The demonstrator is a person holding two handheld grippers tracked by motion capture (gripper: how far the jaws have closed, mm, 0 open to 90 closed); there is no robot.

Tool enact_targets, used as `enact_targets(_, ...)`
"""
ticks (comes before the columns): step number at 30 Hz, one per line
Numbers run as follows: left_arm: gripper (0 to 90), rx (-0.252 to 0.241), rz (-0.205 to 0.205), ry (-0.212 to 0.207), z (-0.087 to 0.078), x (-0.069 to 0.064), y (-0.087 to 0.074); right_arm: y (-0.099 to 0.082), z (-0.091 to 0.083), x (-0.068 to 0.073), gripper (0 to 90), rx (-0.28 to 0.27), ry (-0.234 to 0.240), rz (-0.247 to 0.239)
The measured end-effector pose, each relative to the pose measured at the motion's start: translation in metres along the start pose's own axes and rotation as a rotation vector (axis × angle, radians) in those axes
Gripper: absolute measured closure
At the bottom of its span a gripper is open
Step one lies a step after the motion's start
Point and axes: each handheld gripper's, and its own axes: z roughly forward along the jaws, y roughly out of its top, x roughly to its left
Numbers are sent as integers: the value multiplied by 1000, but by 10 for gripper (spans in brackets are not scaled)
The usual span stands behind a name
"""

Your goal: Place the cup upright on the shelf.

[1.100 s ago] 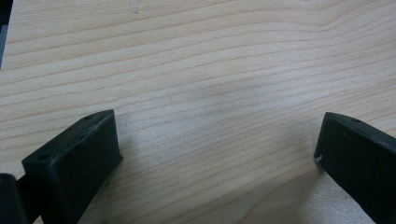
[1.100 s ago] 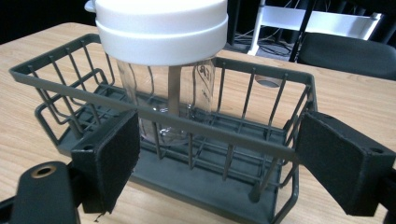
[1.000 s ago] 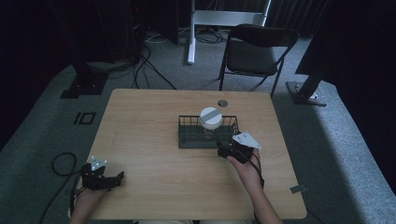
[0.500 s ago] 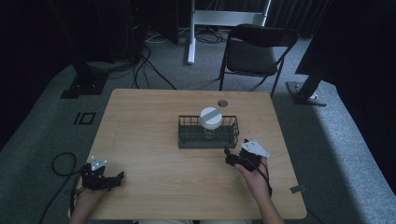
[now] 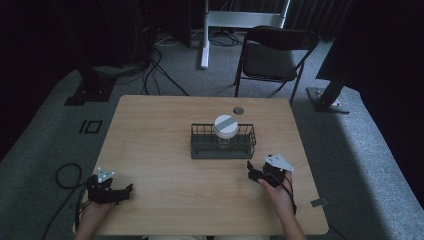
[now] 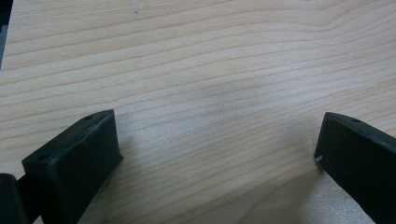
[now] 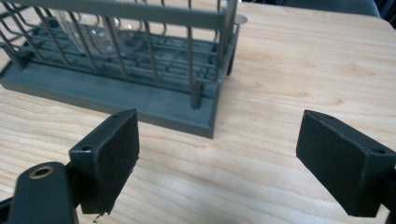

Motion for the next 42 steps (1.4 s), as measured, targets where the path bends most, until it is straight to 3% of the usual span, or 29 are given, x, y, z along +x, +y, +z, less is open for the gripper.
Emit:
enact_targets(13, 2, 0, 0, 0, 0, 0, 0, -11, -2, -24, 130, 63, -55, -11)
enact_targets(42, 2, 0, 0, 0, 0, 0, 0, -31, -3, -65, 129, 210, -53, 36)
